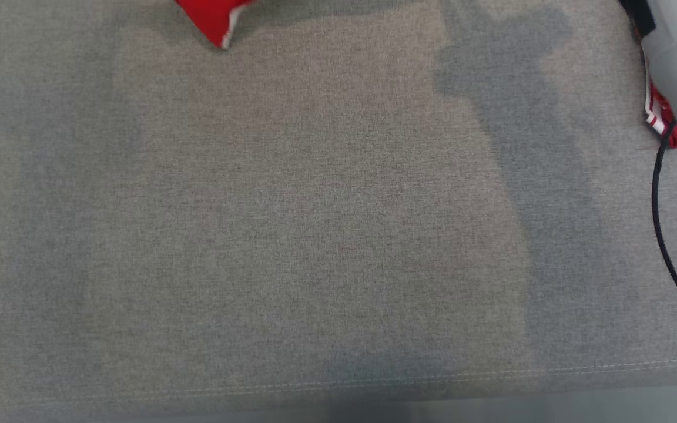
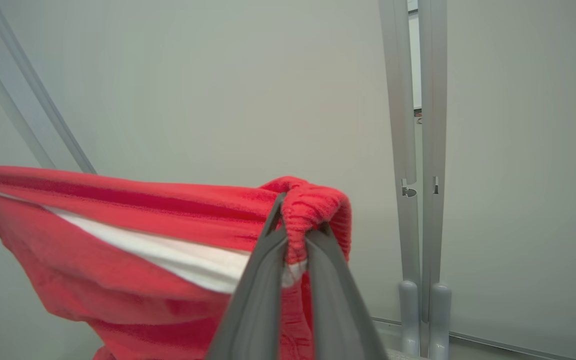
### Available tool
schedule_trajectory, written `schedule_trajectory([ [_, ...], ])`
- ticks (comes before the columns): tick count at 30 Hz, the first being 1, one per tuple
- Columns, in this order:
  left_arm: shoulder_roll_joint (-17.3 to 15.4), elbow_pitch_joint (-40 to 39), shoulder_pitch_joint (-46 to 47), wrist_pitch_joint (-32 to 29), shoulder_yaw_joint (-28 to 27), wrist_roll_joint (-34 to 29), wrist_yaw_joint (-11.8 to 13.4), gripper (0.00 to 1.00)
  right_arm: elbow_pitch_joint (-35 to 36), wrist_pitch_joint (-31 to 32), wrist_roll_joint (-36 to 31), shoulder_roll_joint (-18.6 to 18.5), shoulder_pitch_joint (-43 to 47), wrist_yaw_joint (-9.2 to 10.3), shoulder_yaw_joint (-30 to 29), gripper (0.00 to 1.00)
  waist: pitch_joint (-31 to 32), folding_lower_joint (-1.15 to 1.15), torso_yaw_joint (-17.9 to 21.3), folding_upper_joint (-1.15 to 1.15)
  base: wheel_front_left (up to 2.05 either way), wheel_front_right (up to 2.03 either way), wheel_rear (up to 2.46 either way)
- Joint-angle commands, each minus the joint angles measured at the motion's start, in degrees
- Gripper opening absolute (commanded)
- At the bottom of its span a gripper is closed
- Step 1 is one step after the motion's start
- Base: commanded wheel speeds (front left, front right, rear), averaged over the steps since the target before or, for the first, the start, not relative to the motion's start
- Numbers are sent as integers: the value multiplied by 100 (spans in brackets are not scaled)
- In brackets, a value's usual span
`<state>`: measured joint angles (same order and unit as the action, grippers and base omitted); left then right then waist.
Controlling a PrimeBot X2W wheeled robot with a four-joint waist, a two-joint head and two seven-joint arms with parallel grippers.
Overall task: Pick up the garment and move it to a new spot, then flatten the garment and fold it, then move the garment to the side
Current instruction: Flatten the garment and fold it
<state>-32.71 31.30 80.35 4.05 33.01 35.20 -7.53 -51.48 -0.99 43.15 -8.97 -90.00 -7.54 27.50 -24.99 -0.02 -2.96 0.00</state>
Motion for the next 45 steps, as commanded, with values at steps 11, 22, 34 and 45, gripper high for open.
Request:
schedule_trajectory([
  [11,405,1321,1743,441,330,109,19,0,-1745,-804,-622,204,-1718,12,-88,0,-684,2,-209,0,0,0,0],
  [22,752,1913,1629,1009,537,250,20,0,-1773,-948,-612,355,-1497,10,313,0,-1079,2,-208,0,0,0,0],
  [34,439,796,148,1116,207,147,81,0,-498,-1202,206,165,40,10,1249,0,-787,2,24,0,0,0,0],
  [45,435,-903,-2841,1117,-709,-162,385,0,483,-1423,1066,-283,2174,9,1844,0,202,2,219,0,0,0,0],
])
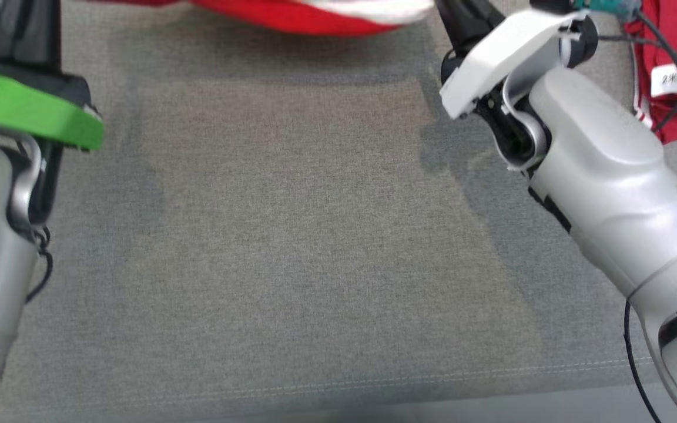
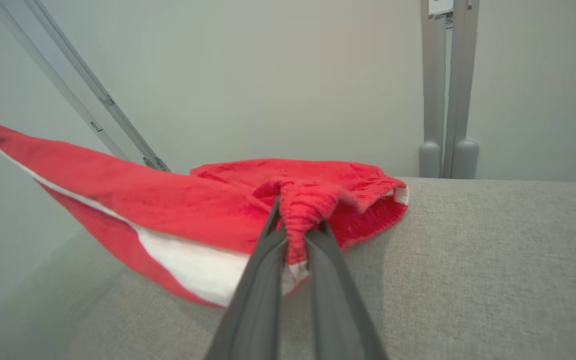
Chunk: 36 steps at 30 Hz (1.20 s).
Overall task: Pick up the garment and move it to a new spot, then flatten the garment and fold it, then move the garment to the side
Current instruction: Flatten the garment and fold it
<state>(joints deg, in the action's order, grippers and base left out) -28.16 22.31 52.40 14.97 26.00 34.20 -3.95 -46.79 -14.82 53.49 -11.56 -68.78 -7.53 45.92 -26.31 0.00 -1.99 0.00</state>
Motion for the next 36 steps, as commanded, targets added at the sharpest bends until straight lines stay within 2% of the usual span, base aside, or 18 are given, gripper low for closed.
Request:
schedule_trajectory([
  [1,41,-249,-545,26,-138,-99,91,0,225,-37,91,-73,377,8,-21,0,484,0,137,0,0,0,0],
  [9,362,-931,-2183,25,-497,-407,229,0,1090,-39,-135,-319,1784,8,-246,0,1002,0,119,0,0,0,0],
  [14,724,-1238,-3201,25,-817,-418,294,0,1475,-40,-236,-469,2558,8,-451,0,1304,0,89,0,0,0,0],
  [19,945,-1305,-3840,21,-860,-672,305,0,1764,-40,-205,-576,3242,8,-624,0,1540,0,-21,0,0,0,0],
  [22,1228,-1386,-4439,21,-1070,-745,319,0,1991,-40,-218,-685,3844,8,-799,0,1747,0,-70,0,0,0,0],
  [29,1591,-1418,-5243,21,-1407,-837,237,0,2337,-18,-209,-837,4744,9,-994,0,1991,0,-124,0,0,0,0],
  [36,1685,-1338,-5652,21,-1464,-1022,88,0,2700,252,-233,-875,5512,9,-1134,0,2149,0,-164,0,0,0,0],
])
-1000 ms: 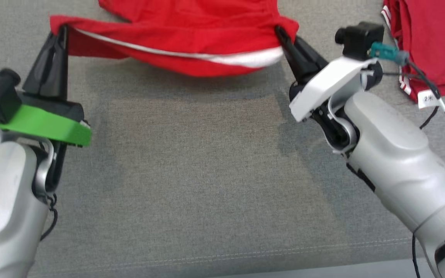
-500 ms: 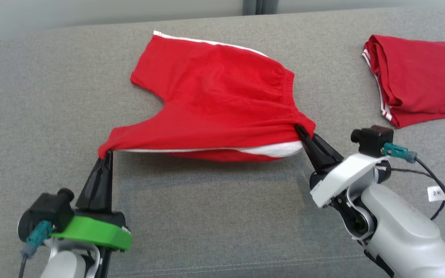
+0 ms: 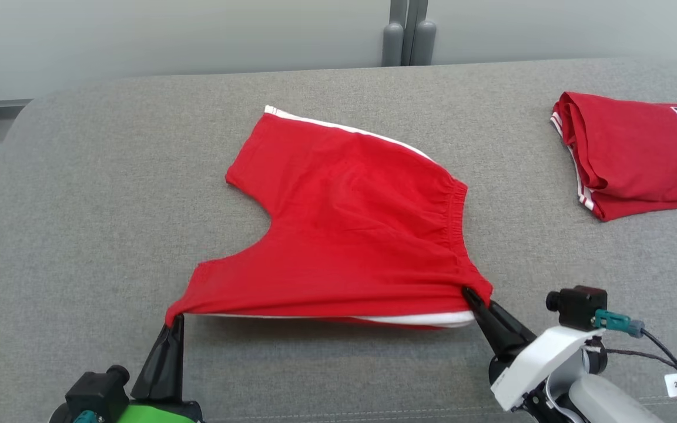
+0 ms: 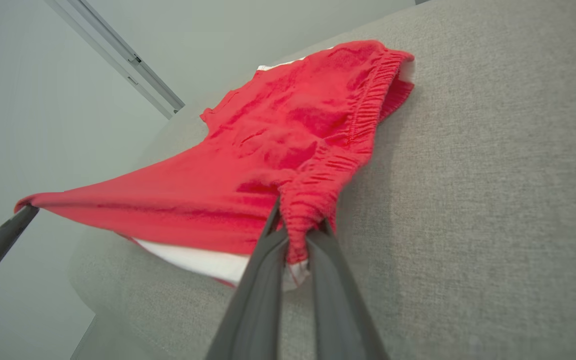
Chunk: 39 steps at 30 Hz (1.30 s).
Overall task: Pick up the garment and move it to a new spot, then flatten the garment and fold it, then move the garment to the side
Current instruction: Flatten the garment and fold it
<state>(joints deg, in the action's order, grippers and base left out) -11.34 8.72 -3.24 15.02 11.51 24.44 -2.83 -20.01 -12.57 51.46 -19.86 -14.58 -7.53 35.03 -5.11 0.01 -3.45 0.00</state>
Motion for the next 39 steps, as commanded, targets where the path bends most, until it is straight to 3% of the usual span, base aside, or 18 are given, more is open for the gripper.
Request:
schedule_trajectory([
  [1,17,37,-114,16,-10,-58,-44,0,82,86,-51,-36,184,9,-48,0,34,-1,-15,0,0,0,0],
  [7,46,183,-46,16,-112,-126,-124,0,295,339,-272,70,396,9,-225,0,7,-1,63,0,0,0,0],
  [12,-112,222,278,16,-160,-316,-196,0,397,485,-458,196,333,9,-395,0,-29,-1,154,0,0,0,0],
  [27,-1039,670,2370,-620,290,-643,-427,0,138,794,-569,721,-743,7,-605,0,-595,-1,575,0,0,0,0],
  [39,-1997,1523,4428,-1079,992,-51,-451,0,-624,664,-504,1220,-2239,7,-329,0,-1480,-1,1100,0,0,0,0],
])
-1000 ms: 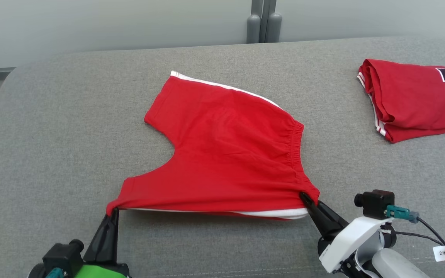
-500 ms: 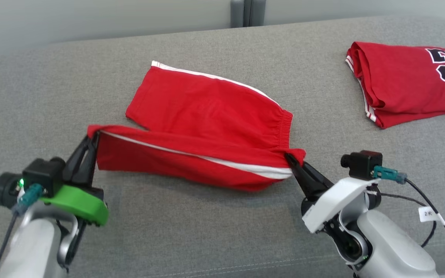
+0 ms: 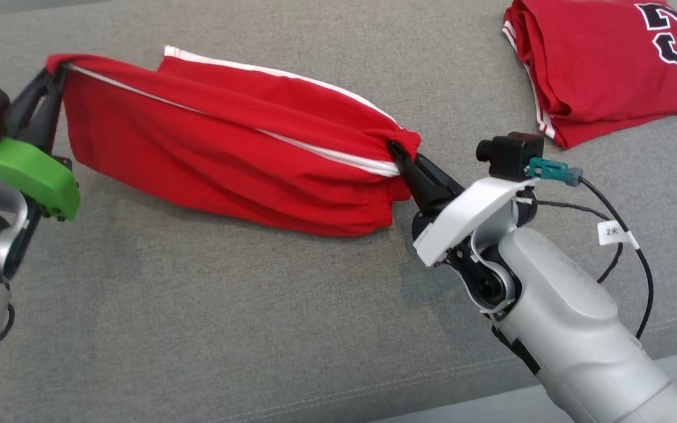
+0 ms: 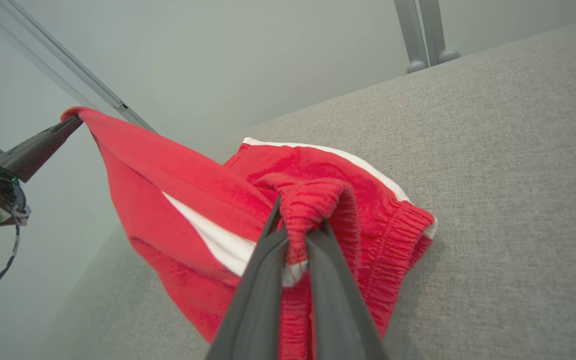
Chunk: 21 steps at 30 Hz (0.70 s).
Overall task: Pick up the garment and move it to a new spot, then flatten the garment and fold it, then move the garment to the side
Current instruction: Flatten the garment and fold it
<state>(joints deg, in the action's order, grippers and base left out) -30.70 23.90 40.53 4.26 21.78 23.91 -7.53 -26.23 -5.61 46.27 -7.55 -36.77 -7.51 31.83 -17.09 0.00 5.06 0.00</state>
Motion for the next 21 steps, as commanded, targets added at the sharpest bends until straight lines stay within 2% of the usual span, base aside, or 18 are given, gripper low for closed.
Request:
schedule_trajectory([
  [1,-120,75,206,-14,57,87,20,0,-85,-52,68,28,-125,6,3,0,-342,0,284,0,0,0,0],
  [5,-396,429,794,-86,422,305,20,0,-386,-160,199,156,-503,6,140,0,-562,0,434,0,0,0,0],
  [12,-587,1129,1672,-188,1031,637,19,0,-890,-413,530,326,-1125,6,331,0,-878,0,654,0,0,0,0],
  [21,-502,2106,2381,-155,1828,1059,18,0,-1457,-734,985,429,-1713,7,682,0,-1194,0,820,0,0,0,0],
])
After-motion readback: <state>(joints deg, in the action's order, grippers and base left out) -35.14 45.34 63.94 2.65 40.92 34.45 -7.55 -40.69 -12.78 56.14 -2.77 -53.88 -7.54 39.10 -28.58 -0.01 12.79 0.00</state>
